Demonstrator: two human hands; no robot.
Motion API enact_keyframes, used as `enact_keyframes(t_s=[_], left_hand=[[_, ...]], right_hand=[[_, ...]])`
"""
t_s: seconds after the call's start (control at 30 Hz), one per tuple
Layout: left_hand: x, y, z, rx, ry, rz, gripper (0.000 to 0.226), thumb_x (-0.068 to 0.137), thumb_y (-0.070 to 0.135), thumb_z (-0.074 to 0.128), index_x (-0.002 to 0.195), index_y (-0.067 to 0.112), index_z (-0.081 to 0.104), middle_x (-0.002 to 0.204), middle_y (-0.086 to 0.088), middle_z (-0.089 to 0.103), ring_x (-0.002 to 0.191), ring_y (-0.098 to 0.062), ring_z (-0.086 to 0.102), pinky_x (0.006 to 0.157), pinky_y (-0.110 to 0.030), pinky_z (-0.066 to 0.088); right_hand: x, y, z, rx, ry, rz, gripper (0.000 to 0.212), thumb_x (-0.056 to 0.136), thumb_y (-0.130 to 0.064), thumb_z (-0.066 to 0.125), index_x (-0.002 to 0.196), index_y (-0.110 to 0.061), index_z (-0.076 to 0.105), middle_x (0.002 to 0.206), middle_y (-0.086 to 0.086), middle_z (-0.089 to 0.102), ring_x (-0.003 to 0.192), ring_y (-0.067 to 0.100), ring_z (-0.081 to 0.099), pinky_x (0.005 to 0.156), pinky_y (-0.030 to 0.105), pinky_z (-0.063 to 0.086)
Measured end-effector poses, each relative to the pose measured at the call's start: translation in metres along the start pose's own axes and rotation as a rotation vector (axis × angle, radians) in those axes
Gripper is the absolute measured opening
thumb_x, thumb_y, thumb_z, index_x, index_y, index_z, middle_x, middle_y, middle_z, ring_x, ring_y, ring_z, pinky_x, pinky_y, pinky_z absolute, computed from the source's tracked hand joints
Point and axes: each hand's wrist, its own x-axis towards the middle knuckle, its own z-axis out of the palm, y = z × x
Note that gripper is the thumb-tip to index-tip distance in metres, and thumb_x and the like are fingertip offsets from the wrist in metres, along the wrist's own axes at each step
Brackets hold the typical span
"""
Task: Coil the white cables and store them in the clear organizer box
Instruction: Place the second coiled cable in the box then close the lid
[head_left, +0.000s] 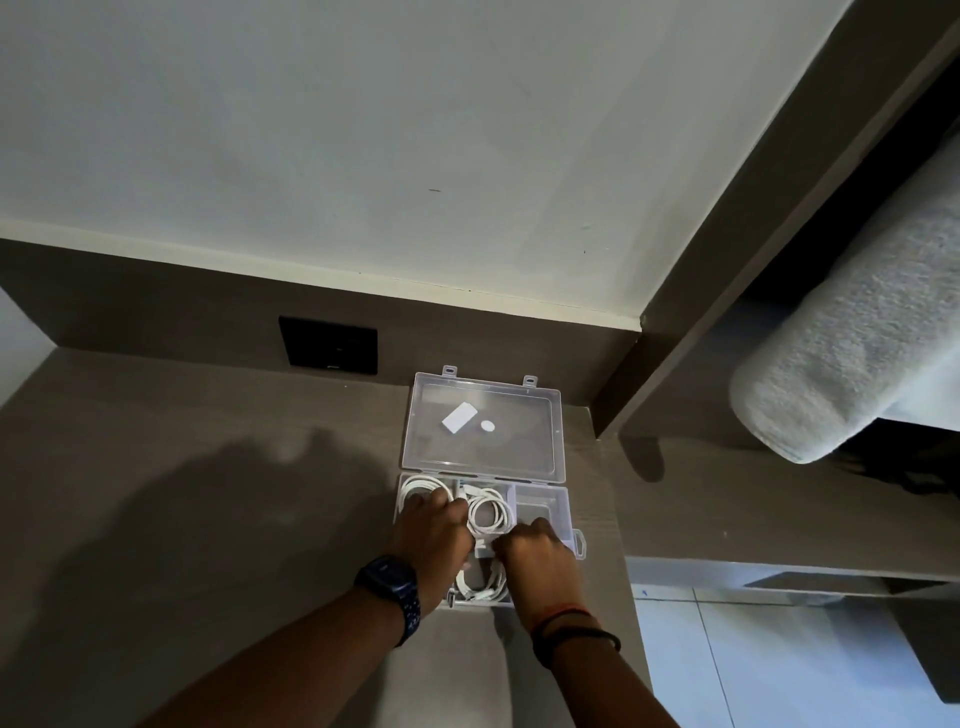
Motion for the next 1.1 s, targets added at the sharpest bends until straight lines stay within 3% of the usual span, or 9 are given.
enact_keyframes(t_s=[0.07, 0.2, 0.37, 0.53, 0.63, 0.7, 0.83, 0.97, 1.1], left_hand=[[-0.002, 0.003, -0.005, 0.056, 0.038, 0.009, 0.018, 0.055, 0.036, 0.081, 0.062, 0.021, 0.073, 0.074, 0.005, 0.065, 0.077, -0.022, 0.061, 0.064, -0.031, 0.047], [-0.004, 0.004, -0.002, 0.112, 0.153, 0.049, 0.021, 0.04, 0.031, 0.083, 0.047, 0.018, 0.068, 0.062, 0.006, 0.063, 0.061, -0.018, 0.062, 0.051, -0.025, 0.044], [-0.012, 0.002, 0.008, 0.123, 0.221, 0.151, 0.01, 0.052, 0.023, 0.075, 0.052, 0.017, 0.067, 0.072, 0.006, 0.064, 0.065, -0.021, 0.061, 0.054, -0.028, 0.043], [-0.018, -0.003, 0.016, 0.005, 0.301, 0.191, 0.011, 0.061, 0.024, 0.078, 0.061, 0.019, 0.068, 0.068, 0.005, 0.065, 0.066, -0.021, 0.063, 0.052, -0.027, 0.046], [-0.023, -0.01, 0.007, -0.146, 0.288, 0.195, 0.017, 0.053, 0.035, 0.085, 0.064, 0.028, 0.073, 0.067, 0.012, 0.067, 0.068, -0.016, 0.066, 0.052, -0.023, 0.052], [-0.028, -0.017, 0.004, -0.266, 0.253, 0.252, 0.011, 0.065, 0.039, 0.077, 0.07, 0.03, 0.075, 0.07, 0.012, 0.071, 0.071, -0.017, 0.066, 0.059, -0.026, 0.055], [-0.035, -0.025, 0.002, -0.357, -0.008, 0.283, 0.035, 0.078, 0.057, 0.056, 0.092, 0.029, 0.073, 0.087, 0.003, 0.074, 0.089, -0.021, 0.06, 0.078, -0.031, 0.047], [-0.033, -0.029, 0.004, -0.405, -0.059, 0.248, 0.022, 0.082, 0.039, 0.059, 0.091, 0.026, 0.074, 0.092, 0.002, 0.075, 0.091, -0.02, 0.061, 0.081, -0.029, 0.045], [-0.036, -0.038, 0.01, -0.428, -0.064, 0.168, 0.022, 0.081, 0.035, 0.054, 0.087, 0.026, 0.073, 0.089, 0.006, 0.076, 0.086, -0.018, 0.062, 0.078, -0.028, 0.046]], right_hand=[[0.0, 0.002, 0.001, -0.023, 0.012, -0.012, 0.025, 0.092, -0.013, 0.045, 0.106, -0.006, 0.065, 0.111, 0.015, 0.062, 0.109, 0.032, 0.051, 0.082, 0.042, 0.049], [-0.002, 0.0, 0.002, -0.059, -0.047, 0.0, 0.026, 0.091, -0.006, 0.044, 0.109, -0.004, 0.063, 0.114, 0.016, 0.062, 0.11, 0.031, 0.051, 0.086, 0.041, 0.048], [-0.01, 0.001, -0.003, -0.026, -0.061, -0.01, 0.023, 0.092, -0.014, 0.046, 0.103, -0.009, 0.065, 0.109, 0.015, 0.068, 0.103, 0.03, 0.059, 0.084, 0.039, 0.048], [-0.021, 0.006, -0.015, 0.126, -0.1, -0.049, 0.027, 0.086, -0.033, 0.05, 0.095, -0.019, 0.071, 0.103, 0.007, 0.07, 0.098, 0.026, 0.062, 0.081, 0.033, 0.049], [-0.024, 0.009, -0.02, 0.251, -0.206, -0.056, 0.026, 0.08, -0.037, 0.058, 0.099, -0.025, 0.072, 0.105, 0.0, 0.072, 0.098, 0.021, 0.063, 0.081, 0.027, 0.047], [-0.024, 0.01, -0.021, 0.265, -0.225, -0.063, 0.027, 0.078, -0.041, 0.061, 0.097, -0.027, 0.073, 0.103, -0.001, 0.073, 0.095, 0.02, 0.064, 0.077, 0.023, 0.045], [-0.022, 0.006, -0.023, 0.246, -0.236, -0.059, 0.023, 0.081, -0.037, 0.06, 0.095, -0.025, 0.074, 0.101, 0.003, 0.073, 0.092, 0.023, 0.064, 0.076, 0.028, 0.048], [-0.017, 0.002, -0.021, 0.199, -0.268, -0.05, 0.025, 0.086, -0.037, 0.058, 0.096, -0.019, 0.073, 0.104, 0.009, 0.071, 0.093, 0.027, 0.064, 0.076, 0.029, 0.047], [-0.015, 0.002, -0.018, 0.185, -0.327, 0.002, 0.039, 0.084, -0.047, 0.054, 0.097, -0.014, 0.07, 0.104, 0.011, 0.071, 0.094, 0.029, 0.064, 0.077, 0.033, 0.05]])
